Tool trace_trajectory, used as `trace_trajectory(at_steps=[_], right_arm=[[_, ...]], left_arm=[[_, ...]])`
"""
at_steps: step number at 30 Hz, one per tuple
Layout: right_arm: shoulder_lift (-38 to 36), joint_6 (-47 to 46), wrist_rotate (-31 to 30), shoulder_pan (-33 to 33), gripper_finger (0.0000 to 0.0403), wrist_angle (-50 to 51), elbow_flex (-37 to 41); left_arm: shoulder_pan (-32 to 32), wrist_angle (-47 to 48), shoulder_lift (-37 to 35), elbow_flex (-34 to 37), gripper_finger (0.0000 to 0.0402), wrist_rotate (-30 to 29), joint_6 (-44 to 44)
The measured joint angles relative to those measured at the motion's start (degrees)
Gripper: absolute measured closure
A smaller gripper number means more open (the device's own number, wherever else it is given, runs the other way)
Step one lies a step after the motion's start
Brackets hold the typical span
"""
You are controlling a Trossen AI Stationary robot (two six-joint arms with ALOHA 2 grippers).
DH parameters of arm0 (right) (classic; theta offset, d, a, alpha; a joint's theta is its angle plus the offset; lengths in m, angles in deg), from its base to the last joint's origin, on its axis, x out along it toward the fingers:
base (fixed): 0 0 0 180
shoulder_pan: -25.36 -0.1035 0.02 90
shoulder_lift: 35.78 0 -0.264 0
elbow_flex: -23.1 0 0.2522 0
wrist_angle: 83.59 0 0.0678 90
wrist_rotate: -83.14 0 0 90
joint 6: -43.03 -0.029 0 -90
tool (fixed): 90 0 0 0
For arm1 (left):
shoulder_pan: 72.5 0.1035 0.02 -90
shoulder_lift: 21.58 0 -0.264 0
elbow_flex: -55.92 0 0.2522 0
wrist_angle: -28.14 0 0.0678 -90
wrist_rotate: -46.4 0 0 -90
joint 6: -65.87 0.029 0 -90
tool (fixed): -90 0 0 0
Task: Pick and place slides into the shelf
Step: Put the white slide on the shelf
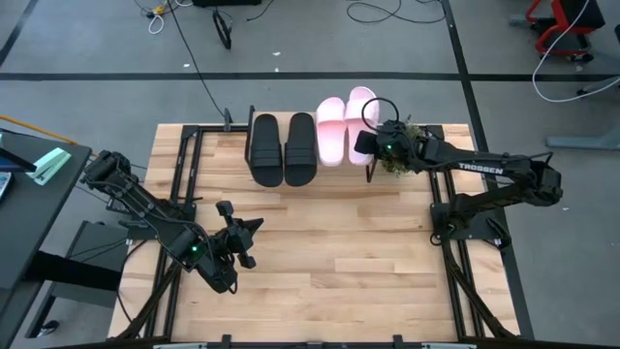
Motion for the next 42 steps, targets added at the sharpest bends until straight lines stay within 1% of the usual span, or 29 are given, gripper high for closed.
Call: trace_trajectory(at_steps=[3,6,11,15,18,21,26,31,35,42], right_arm=[[0.02,0.57,0.72,0.12,0.0258,-0.37,-0.08],[0.02,1.63,1.49,0.14,0.0248,-1.0,-0.02],[0.18,4.05,2.65,0.12,0.0248,-3.19,-0.3],[0.33,8.05,7.15,0.12,0.0248,-2.76,-1.9],[0.29,10.74,8.84,0.12,0.0248,-3.17,-3.37],[0.26,12.17,9.12,0.46,0.0248,-3.2,-3.73],[0.2,12.48,12.33,1.95,0.0248,-1.8,-3.82],[0.2,13.68,12.83,2.7,0.0247,1.96,-3.88],[0.15,15.62,12.63,2.61,0.0241,2.19,-3.9],[0.11,17.32,12.74,2.54,0.0204,2.08,-3.99]], left_arm=[[0.0,0.02,0.0,0.0,0.038,0.0,-0.01],[0.0,0.0,0.0,0.0,0.0376,-0.02,-0.01],[0.0,0.0,0.0,0.0,0.0377,-0.01,-0.01],[0.0,0.0,0.0,0.0,0.0385,-0.02,0.01],[0.0,0.0,0.01,0.0,0.0388,0.0,-0.01],[0.0,0.0,0.04,0.0,0.0385,0.0,-0.03],[0.0,0.0,0.04,0.0,0.0378,0.0,-0.03],[0.0,-0.02,0.04,0.0,0.0381,-0.02,-0.03],[0.0,0.0,0.04,0.0,0.0388,-0.01,-0.03],[0.0,0.0,0.04,0.0,0.0384,-0.01,-0.01]])
